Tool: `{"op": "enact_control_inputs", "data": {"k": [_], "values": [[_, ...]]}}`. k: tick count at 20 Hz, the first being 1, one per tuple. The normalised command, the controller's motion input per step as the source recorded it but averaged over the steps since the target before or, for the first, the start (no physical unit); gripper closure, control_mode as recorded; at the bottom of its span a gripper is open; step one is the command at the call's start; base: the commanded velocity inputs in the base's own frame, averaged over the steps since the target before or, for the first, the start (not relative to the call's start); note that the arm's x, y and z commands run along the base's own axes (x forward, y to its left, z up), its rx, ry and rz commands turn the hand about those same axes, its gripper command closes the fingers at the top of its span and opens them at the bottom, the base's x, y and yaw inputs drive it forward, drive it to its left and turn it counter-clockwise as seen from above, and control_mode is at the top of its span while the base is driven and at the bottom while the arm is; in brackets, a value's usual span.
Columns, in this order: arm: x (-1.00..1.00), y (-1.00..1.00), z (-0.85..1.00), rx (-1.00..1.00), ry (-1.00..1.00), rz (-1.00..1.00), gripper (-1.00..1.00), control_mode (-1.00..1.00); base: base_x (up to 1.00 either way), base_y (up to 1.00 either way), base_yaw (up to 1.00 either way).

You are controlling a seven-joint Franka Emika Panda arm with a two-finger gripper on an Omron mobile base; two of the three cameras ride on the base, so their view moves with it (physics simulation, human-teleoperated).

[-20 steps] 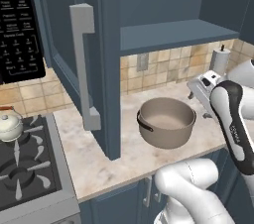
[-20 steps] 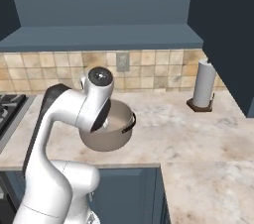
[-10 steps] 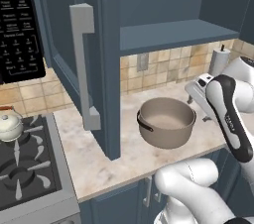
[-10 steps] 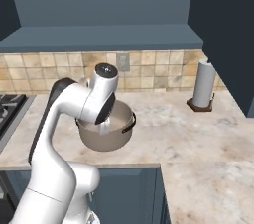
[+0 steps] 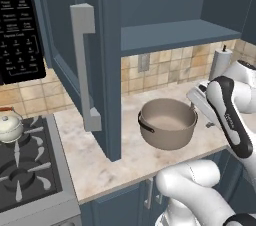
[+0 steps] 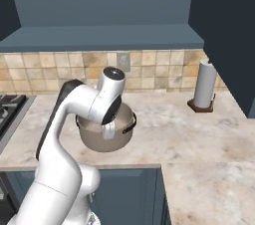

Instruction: Pick the kettle from the cabinet and place it on a stove burner. Then pick the pot from the counter and place it on another stove burner. Finally, turn both burners on.

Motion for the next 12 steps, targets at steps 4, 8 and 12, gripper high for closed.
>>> {"op": "enact_control_inputs", "data": {"k": [4, 8, 12], "values": [[0.27, 0.0, -0.27, 0.0, 0.07, 0.0, -1.0, -1.0, 0.0, 0.0, 0.0], [0.25, 0.0, -0.27, 0.0, 0.05, 0.0, -1.0, -1.0, 0.0, 0.0, 0.0], [0.26, 0.0, -0.24, 0.0, 0.05, 0.0, -1.0, -1.0, 0.0, 0.0, 0.0]]}}
